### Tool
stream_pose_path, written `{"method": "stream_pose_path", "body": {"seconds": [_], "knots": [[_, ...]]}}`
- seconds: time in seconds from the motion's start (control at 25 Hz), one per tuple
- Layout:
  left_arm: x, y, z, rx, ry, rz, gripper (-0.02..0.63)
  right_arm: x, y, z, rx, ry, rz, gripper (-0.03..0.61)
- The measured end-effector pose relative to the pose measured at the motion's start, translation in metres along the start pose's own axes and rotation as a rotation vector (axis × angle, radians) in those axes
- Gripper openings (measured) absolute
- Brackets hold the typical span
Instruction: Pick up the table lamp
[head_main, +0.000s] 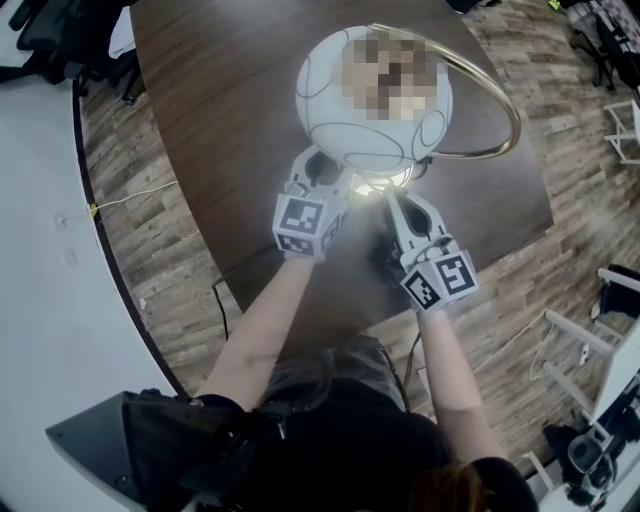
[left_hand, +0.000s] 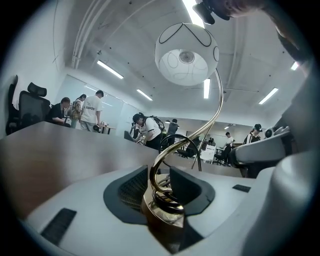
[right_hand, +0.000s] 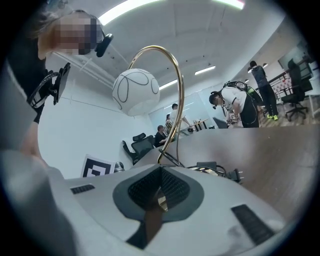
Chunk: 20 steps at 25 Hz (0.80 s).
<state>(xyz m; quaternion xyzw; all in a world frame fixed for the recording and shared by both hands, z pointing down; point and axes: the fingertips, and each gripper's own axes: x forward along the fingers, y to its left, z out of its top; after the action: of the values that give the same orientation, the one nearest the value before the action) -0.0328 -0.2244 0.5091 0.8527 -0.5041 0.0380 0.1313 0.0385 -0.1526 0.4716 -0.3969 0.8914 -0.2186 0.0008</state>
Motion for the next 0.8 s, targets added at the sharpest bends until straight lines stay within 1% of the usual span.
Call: {"method": "stream_pose_path", "body": {"seconds": [0.24,0.52,0.64,0.8], "knots": [[0.010,-0.002,0.003,0.034,0.009,-0.016,0.145,-0.005,-0.004,0.000,0.020,-0.010,-0.017,0.003],[0.023,-0.004,0.012,0.048,-0.004,-0.031,0.132,-0.009,-0.002,-0.006,0.036,-0.004,-0.016,0.003],[0.026,-0.005,0.015,0.068,-0.009,-0.033,0.111,-0.010,-0.002,-0.009,0.042,0.002,-0.019,0.003],[0.027,-0.004,0.019,0.069,-0.019,-0.032,0.070,-0.013,-0.002,-0.009,0.047,-0.002,-0.025,0.003]]}}
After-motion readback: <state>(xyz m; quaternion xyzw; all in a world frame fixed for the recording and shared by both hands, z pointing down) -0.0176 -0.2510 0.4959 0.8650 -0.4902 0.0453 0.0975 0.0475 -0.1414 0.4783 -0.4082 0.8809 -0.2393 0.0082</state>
